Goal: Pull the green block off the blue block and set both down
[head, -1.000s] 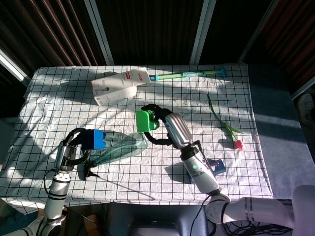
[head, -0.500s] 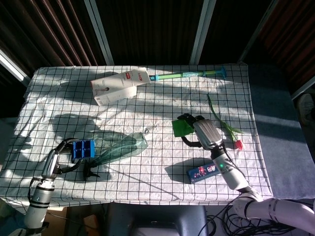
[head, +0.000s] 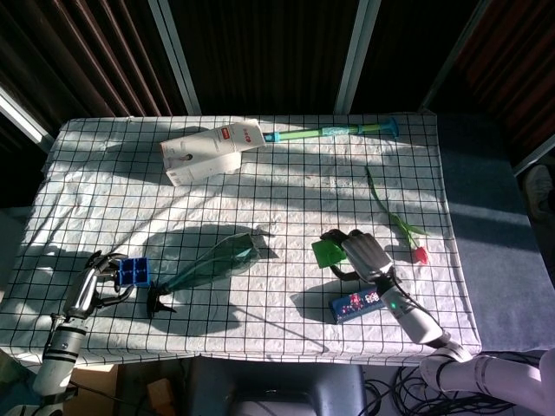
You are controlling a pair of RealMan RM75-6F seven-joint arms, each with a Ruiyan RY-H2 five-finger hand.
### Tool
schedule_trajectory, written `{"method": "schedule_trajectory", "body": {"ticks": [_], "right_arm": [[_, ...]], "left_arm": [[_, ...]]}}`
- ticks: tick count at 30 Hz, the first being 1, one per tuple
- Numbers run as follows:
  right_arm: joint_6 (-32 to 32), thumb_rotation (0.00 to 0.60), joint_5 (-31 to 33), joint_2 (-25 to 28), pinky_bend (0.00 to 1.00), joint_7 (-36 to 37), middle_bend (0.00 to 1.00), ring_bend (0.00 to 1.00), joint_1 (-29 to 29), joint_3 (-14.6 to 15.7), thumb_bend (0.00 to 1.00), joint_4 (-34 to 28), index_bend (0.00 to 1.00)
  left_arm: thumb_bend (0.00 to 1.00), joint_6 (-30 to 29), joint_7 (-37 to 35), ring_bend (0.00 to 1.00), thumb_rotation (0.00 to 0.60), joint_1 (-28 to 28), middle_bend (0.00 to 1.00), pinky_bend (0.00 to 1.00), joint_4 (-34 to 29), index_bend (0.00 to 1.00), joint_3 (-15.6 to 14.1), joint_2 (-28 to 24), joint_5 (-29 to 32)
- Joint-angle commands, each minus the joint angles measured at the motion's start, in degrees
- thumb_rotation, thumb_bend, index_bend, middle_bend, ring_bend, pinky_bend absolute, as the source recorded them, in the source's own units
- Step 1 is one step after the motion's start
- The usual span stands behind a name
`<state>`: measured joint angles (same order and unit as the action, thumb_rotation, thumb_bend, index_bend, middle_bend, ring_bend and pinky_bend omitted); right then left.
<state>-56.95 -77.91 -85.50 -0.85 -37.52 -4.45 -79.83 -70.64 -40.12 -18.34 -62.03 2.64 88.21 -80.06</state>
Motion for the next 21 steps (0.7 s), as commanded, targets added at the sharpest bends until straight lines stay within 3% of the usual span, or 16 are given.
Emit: {"method": "schedule_trajectory", "body": {"ticks": [1, 4, 6, 12, 18, 21], "right_arm": [[3.74, 0.600, 0.90, 1.45, 0.23, -1.38, 0.46, 0.30, -0.70, 1.11, 0.37, -0.35, 0.46], [8.82, 0.600, 4.16, 3.71, 0.08, -4.16, 0.21, 0.11, -1.83, 1.60, 0.37, -2.29, 0.11], [10.70, 0.600, 5.79, 4.61, 0.03, -5.09, 0.10, 0.04, -2.29, 1.64, 0.37, -3.25, 0.02], [13.69, 0.600, 8.97, 6.91, 0.00, -7.42, 0.00, 0.00, -3.12, 1.82, 0.27, -5.01, 0.00], [11.59, 0.600, 9.34, 10.68, 0.00, -7.16, 0.00, 0.00, -2.11, 1.08, 0.24, -8.91, 0.00], [8.65, 0.600, 7.94, 14.67, 0.00, -6.12, 0.00, 0.00, -0.35, 1.05, 0.24, -12.29, 0.00]], "left_arm": [[0.58, 1.50, -1.45, 0.23, 0.600, -0.48, 0.51, 0.01, 0.92, 0.49, -0.83, 0.48, -1.28], [0.49, 2.06, -4.00, 0.05, 0.600, -0.86, 0.21, 0.00, 1.01, 0.27, -1.33, 0.24, -2.68], [0.45, 2.09, -4.62, 0.00, 0.600, -0.95, 0.08, 0.00, 1.20, 0.16, -1.39, 0.19, -3.06], [0.32, -0.25, -2.80, 0.00, 0.600, -0.36, 0.00, 0.00, 2.04, 0.00, -1.38, 0.47, -4.07], [0.30, -3.23, -1.46, 0.00, 0.600, 1.08, 0.00, 0.00, -1.19, 0.00, -2.75, -1.84, -6.42], [0.31, -7.98, 0.83, 0.00, 0.600, 2.50, 0.00, 0.00, -3.74, 0.00, -3.44, -3.70, -8.96]]}}
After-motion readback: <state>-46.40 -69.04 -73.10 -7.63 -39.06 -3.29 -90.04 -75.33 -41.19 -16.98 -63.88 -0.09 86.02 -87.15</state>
